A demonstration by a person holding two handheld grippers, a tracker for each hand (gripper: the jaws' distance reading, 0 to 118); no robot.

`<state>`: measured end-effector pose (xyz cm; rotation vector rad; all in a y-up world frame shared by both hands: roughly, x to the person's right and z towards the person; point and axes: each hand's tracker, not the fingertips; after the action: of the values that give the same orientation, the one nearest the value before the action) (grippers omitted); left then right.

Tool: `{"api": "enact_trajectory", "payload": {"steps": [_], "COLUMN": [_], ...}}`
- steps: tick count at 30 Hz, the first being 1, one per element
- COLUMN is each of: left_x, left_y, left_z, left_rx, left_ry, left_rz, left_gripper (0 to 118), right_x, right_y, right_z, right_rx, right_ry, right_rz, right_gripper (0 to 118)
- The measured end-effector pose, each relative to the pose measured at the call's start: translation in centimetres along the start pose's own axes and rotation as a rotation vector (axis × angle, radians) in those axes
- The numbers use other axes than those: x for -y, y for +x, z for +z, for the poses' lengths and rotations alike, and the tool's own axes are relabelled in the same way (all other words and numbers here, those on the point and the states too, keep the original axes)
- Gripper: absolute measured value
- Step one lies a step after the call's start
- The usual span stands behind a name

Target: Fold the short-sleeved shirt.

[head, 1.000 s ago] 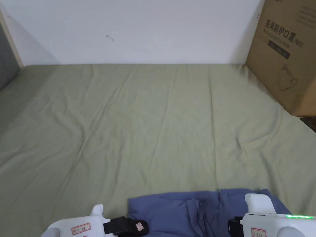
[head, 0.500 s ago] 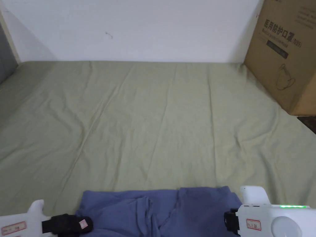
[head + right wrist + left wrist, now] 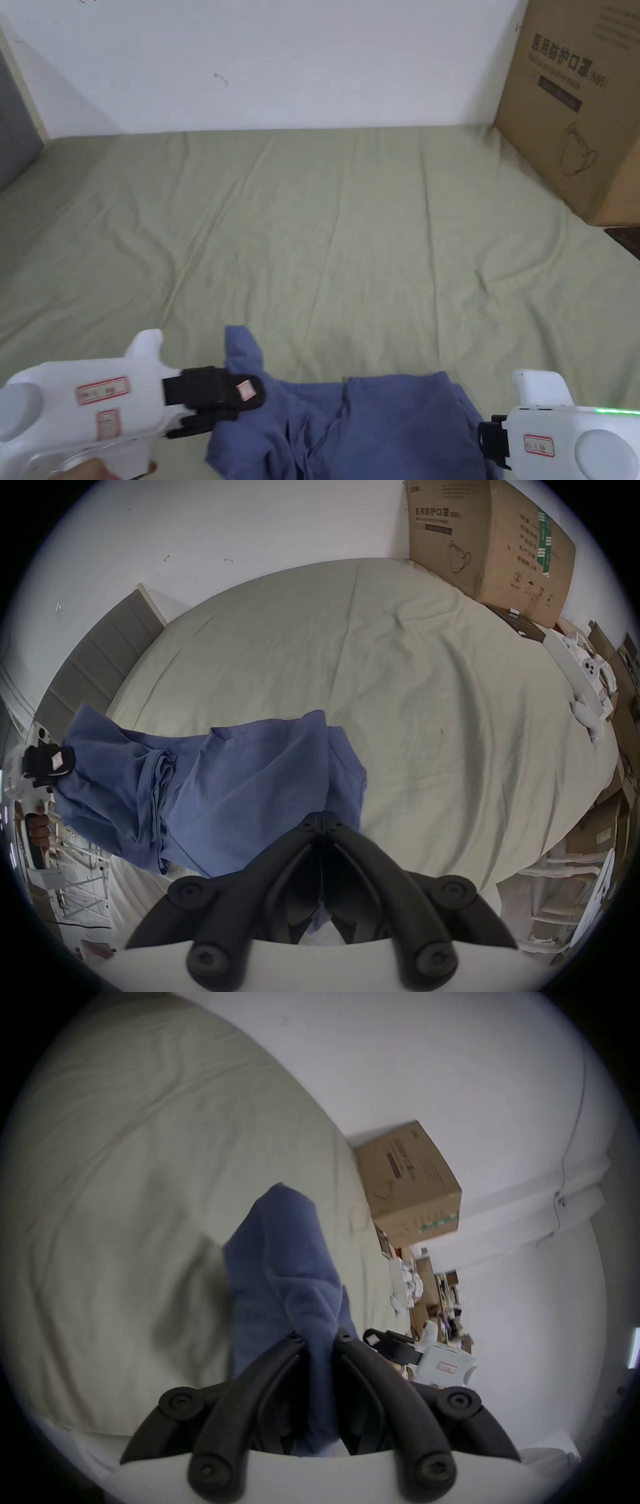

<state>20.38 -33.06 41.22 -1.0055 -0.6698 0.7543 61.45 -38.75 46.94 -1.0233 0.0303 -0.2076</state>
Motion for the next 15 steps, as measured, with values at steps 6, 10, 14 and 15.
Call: {"api": "enact_trajectory", "payload": {"steps": [6, 10, 14, 15], "left_x": [1.1, 2.4, 2.9, 3.0], "left_y": [4.1, 5.0, 5.6, 5.7], "left_z": [-9.7, -15.8, -20.3, -20.9], "left_rx": [-0.001, -0.004, -0.039, -0.041], "left_ry": [-0.154, -0.235, -0.283, -0.312], "left_rz": [-0.090, -0.112, -0.101, -0.111], "left_gripper": [9, 9, 18, 34], "right_x": [0.8, 1.4, 2.0, 2.2], "right_y": [3.0, 5.2, 7.3, 7.7], "right_z": [0.7, 1.1, 1.1, 1.0], "right_rx": [0.014, 0.026, 0.043, 0.044], "right_ry": [0.014, 0.017, 0.016, 0.013], "right_rz": [-0.066, -0.121, -0.170, -0.180], "right_gripper": [0, 0, 0, 0]}}
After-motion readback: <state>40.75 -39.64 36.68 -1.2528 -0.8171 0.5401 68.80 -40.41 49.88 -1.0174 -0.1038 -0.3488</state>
